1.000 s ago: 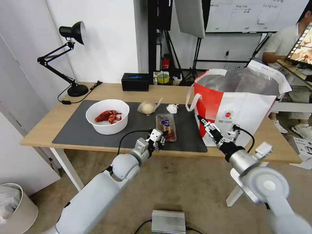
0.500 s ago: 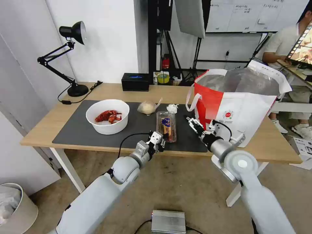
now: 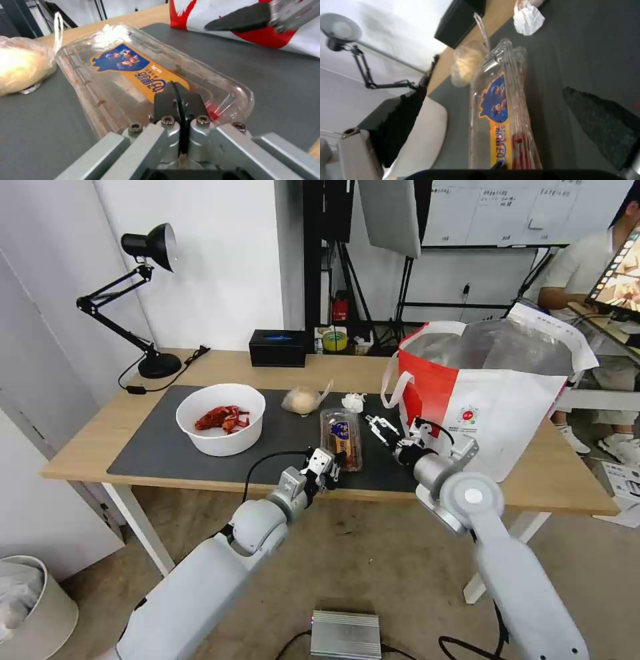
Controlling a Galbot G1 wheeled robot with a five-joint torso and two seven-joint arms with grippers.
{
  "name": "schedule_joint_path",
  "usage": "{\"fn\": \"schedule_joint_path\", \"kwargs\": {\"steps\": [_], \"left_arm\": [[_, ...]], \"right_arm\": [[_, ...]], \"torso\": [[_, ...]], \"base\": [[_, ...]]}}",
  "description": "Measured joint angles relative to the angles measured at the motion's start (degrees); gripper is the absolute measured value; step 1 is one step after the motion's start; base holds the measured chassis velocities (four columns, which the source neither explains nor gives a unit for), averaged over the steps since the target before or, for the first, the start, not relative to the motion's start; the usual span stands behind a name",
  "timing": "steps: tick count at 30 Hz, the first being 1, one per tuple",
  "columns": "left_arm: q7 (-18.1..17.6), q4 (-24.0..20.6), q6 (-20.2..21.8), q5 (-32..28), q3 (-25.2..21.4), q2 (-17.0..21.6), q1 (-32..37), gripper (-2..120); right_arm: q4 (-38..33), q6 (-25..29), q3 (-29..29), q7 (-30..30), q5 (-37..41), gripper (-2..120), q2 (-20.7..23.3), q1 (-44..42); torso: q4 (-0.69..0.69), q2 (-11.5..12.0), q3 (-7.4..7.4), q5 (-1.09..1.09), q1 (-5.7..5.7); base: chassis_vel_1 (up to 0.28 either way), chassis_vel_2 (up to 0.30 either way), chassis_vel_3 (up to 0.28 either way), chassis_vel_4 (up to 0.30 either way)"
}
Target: Pick up the trash from the table and place it into the takeout bag.
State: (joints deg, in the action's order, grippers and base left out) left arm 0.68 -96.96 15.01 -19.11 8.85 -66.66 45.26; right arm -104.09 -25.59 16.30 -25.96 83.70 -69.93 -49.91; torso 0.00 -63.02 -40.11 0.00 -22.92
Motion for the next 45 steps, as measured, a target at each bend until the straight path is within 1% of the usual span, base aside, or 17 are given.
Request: {"fn": "schedule_joint_path", "kwargs": {"steps": [3, 11, 20, 25, 27, 34, 45], "left_arm": [[-0.9, 0.33, -0.26, -0.08, 0.34, -0.4, -0.09, 0], [-1.04, 0.52, -0.36, -0.38, 0.47, -0.47, -0.66, 0], [-1.13, 0.62, -0.37, -0.66, 0.64, -0.4, -1.06, 0], [-1.16, 0.62, -0.37, -0.84, 0.67, -0.38, -1.21, 0], [-1.23, 0.56, -0.38, -1.06, 0.67, -0.37, -1.37, 0], [-1.27, 0.44, -0.38, -1.15, 0.56, -0.38, -1.31, 0], [-1.53, 0.26, -0.38, -2.06, 0.18, -0.71, -1.29, 0]], "right_arm": [[1.57, -1.36, -1.35, -2.87, -0.95, 100, -0.72, 1.72], [3.63, -1.92, -2.79, -4.05, -2.48, 100, -2.12, 3.76], [5.9, -2.81, -3.84, -5.5, -2.53, 100, -3.12, 6.16], [7.03, -3.88, -4.31, -6.32, -2.42, 100, -3.64, 7.6], [8.23, -5.41, -4.85, -7.98, -1.98, 100, -4.58, 9.24], [10.13, -7.38, -5.55, -10.59, -1.1, 100, -5.7, 11.26], [12.91, -9.5, -5.86, -11.27, -0.09, 100, -7.07, 12.92]], "torso": [[0.0, 0.0, 0.0, 0.0, 0.0], [0.0, 0.0, 0.0, 0.0, 0.0], [0.0, 0.0, 0.01, 0.0, 0.0], [0.0, 0.0, 0.01, 0.0, 0.0], [0.0, 0.0, 0.01, 0.0, 0.0], [0.0, 0.0, 0.01, 0.0, 0.0], [0.0, 0.0, 0.0, 0.0, 0.0]], "base": [[0.0, 0.0, 0.0, 0.0], [0.0, 0.0, 0.0, 0.0], [0.0, 0.0, 0.0, 0.0], [0.0, 0.0, 0.0, 0.0], [0.0, 0.0, 0.0, 0.0], [0.0, 0.0, 0.0, 0.0], [0.0, 0.0, 0.0, 0.0]]}}
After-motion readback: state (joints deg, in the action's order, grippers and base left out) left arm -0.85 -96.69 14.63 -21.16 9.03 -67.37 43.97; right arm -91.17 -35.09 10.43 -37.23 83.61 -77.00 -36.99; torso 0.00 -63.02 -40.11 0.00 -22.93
